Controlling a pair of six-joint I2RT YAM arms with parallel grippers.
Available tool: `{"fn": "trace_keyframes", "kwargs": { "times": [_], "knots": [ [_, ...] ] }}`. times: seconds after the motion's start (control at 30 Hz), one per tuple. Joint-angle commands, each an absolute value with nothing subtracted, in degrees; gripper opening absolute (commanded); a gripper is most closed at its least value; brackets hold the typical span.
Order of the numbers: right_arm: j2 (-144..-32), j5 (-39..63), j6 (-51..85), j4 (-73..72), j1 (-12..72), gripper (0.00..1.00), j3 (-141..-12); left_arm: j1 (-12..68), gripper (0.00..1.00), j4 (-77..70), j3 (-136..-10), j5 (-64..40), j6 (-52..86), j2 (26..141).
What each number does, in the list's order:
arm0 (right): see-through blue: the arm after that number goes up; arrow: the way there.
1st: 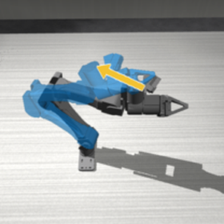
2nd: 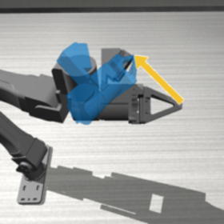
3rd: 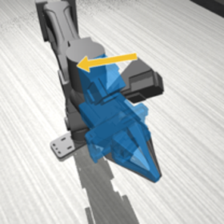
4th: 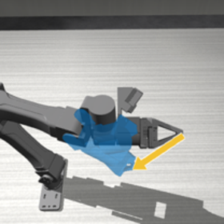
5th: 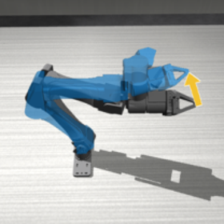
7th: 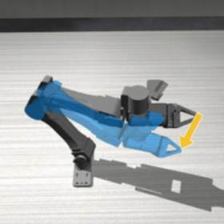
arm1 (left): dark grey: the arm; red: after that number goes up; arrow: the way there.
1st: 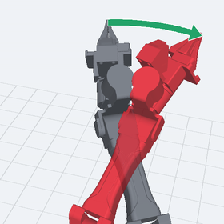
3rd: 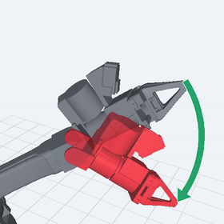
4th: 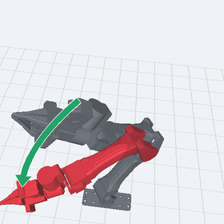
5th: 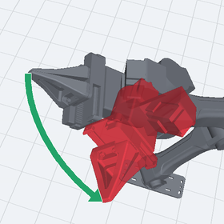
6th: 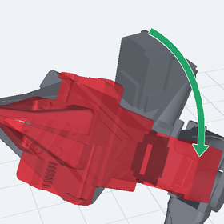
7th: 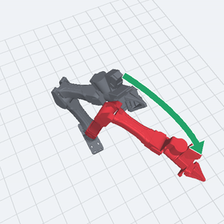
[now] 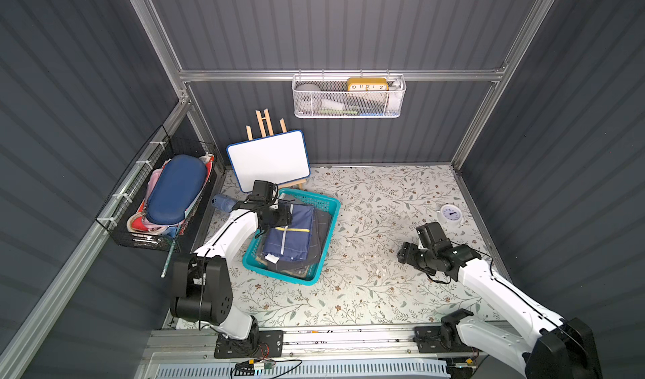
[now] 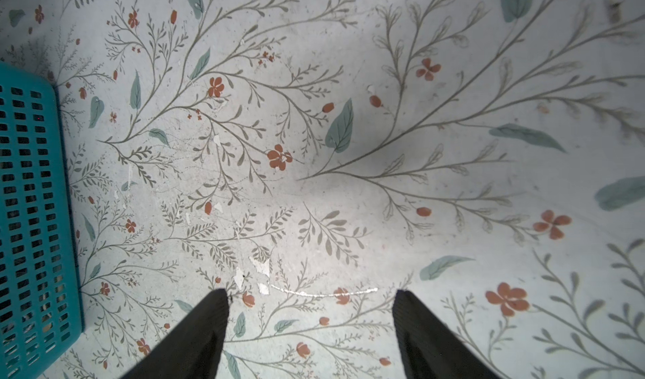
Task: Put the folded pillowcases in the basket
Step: Move the basket to the center of the board.
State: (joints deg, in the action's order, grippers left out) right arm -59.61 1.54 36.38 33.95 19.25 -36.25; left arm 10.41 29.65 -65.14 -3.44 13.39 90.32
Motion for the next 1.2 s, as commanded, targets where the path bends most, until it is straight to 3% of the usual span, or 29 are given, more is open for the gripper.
{"fn": "trace_keyframes", "kwargs": {
  "times": [0.0,0.37,0.5,0.63,0.7,0.8,1.0,1.17],
  "knots": [
    [-59.6,1.9,36.5,34.6,19.4,0.8,-35.8,10.0,0.65,28.4,-64.8,-4.4,14.8,92.4],
    [-57.6,0.3,36.2,36.6,19.4,0.79,-36.5,10.1,0.64,27.5,-65.6,-4.9,12.1,95.2],
    [-55.1,-1.2,34.9,38.0,19.4,0.8,-38.6,11.8,0.73,31.3,-69.3,-3.8,11.8,87.5],
    [-51.8,-3.4,31.0,39.6,19.3,0.81,-42.9,12.4,0.92,29.3,-70.3,-3.3,11.5,76.6],
    [-49.8,-5.1,28.9,39.6,19.3,0.81,-44.8,12.3,0.99,27.9,-67.5,-2.8,11.6,71.2],
    [-45.6,-10.7,26.1,37.1,19.3,0.83,-46.0,12.3,0.99,24.5,-60.4,0.0,14.8,63.7],
    [-35.6,-21.8,19.5,21.0,18.5,0.99,-38.3,12.4,1.0,0.3,-36.4,9.0,13.9,49.2],
    [-32.3,-26.8,16.9,13.4,18.5,0.99,-32.1,12.2,1.0,-3.3,-30.6,19.2,10.7,48.8]
  ]
}}
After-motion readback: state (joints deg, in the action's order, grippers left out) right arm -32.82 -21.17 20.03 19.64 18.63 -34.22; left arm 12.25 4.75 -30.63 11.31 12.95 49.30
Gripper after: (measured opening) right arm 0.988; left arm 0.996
